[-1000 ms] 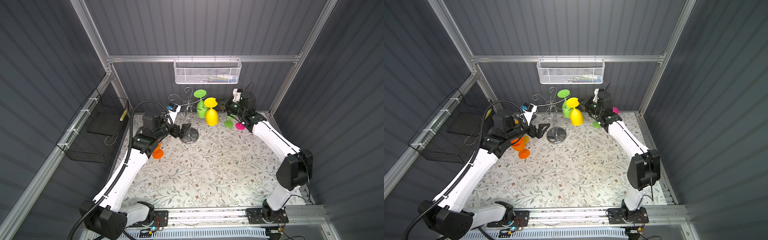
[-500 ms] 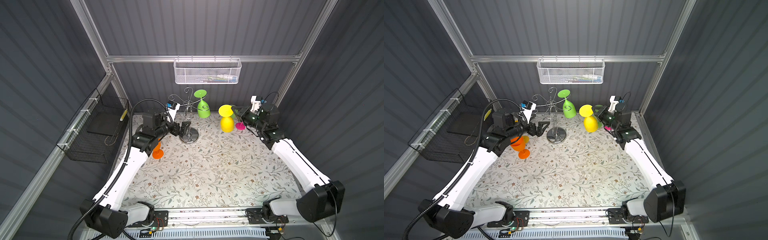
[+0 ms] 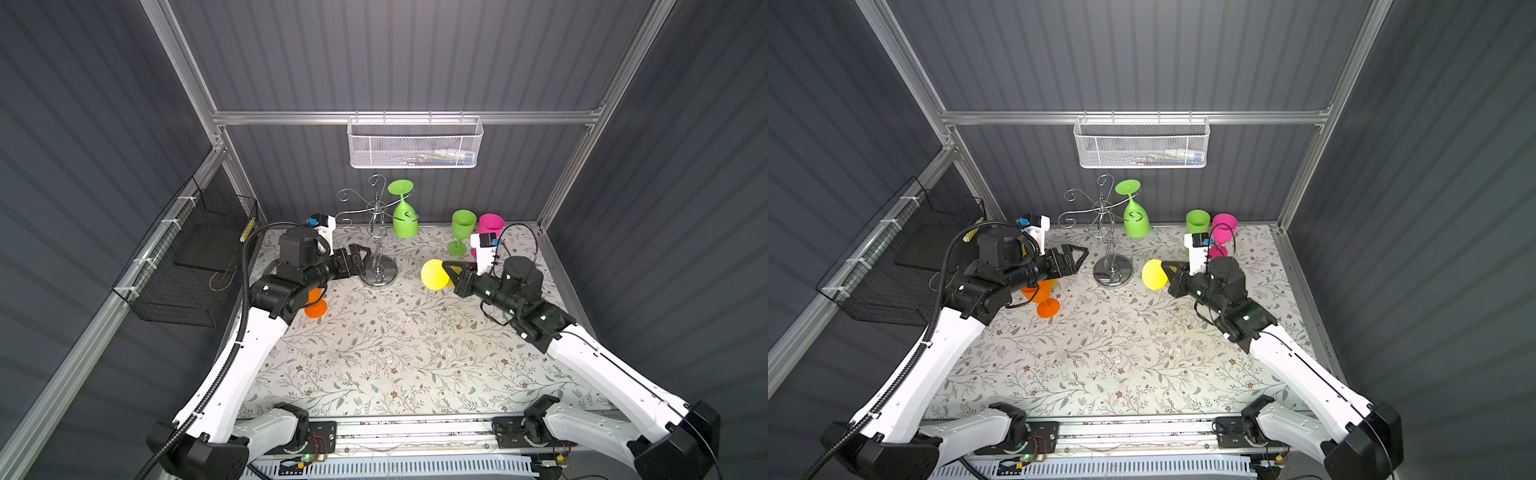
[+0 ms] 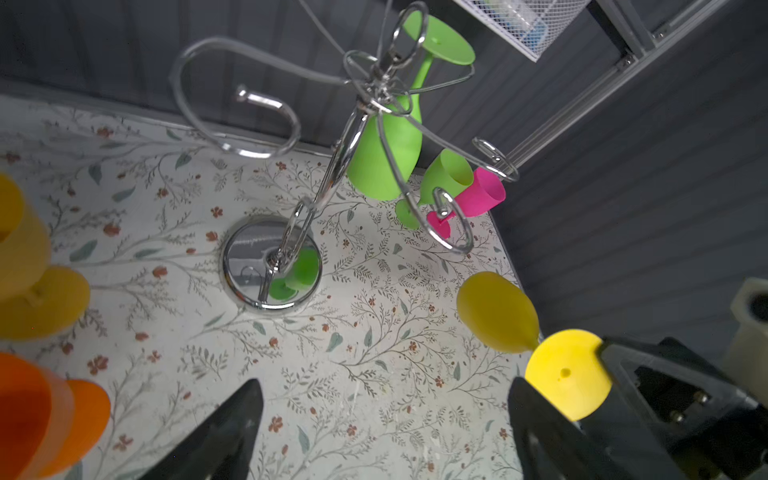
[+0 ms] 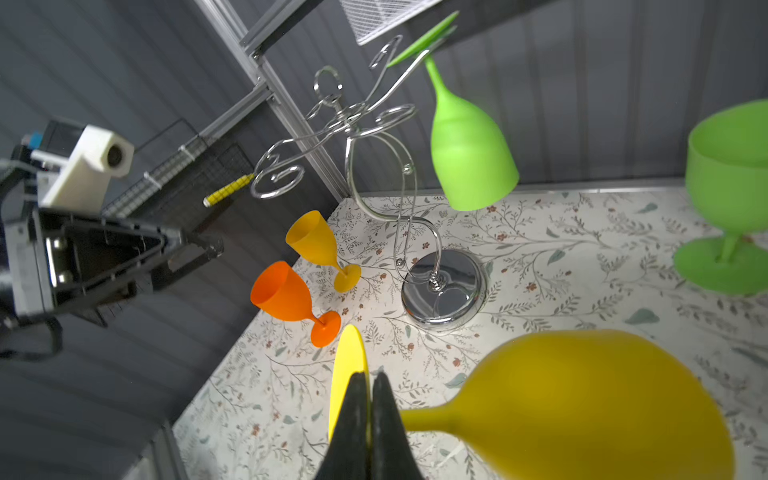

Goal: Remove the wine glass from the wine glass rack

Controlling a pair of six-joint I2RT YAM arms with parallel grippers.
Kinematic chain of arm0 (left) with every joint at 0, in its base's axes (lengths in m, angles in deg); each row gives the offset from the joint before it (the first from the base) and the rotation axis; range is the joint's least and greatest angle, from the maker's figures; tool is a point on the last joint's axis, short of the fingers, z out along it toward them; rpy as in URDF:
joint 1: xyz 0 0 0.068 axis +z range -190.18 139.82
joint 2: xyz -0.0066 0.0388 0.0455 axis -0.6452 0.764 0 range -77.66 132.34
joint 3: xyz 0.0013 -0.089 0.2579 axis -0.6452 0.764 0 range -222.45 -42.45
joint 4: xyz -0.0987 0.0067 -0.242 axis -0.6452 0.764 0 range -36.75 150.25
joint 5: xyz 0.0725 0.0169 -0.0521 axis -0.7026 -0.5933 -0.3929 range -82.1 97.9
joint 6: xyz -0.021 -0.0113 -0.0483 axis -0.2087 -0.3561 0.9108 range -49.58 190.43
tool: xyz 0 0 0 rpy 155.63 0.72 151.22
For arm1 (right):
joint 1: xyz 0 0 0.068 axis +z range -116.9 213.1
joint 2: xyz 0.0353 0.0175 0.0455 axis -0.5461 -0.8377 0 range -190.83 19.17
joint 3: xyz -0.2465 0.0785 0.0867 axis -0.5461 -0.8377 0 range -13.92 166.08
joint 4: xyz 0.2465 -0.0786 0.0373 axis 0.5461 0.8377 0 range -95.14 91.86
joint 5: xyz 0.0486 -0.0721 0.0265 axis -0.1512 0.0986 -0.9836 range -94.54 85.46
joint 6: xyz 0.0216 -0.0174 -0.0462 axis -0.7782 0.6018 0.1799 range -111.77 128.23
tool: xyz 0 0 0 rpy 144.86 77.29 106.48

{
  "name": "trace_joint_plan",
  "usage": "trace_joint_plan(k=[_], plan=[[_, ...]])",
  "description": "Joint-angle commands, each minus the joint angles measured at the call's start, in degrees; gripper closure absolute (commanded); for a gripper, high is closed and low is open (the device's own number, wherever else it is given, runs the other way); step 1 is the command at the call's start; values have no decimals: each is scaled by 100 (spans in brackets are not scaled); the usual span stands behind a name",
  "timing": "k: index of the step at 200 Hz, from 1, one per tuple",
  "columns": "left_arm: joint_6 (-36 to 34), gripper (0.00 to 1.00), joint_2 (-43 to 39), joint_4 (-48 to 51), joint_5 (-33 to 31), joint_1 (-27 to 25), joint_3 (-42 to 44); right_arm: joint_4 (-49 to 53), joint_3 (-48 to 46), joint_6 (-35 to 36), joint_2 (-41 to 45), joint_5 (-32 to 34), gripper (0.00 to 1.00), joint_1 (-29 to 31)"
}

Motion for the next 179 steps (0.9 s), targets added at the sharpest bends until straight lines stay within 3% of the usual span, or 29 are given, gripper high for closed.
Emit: trace_joint_plan(k=[1,42,90,138,179], plan=[[1209,11,-157,821,-298,-26,88,-679,-273,1161,230,502,100,436],[2279,18,183,1718,-186,-160,-36,-1704,-916,2043,277,863,100,1020],[3401,22,448,2074,-933,-1027,-192,-3084,-1465,3266,-160,1498,100,1660],[4359,27,568,2430,-1077,-1131,-198,-4607,-1902,4418,-839,2106,100,2310],[4971,29,544,2376,-1079,-1168,27,-5653,-1979,4968,-1410,2417,100,2638]])
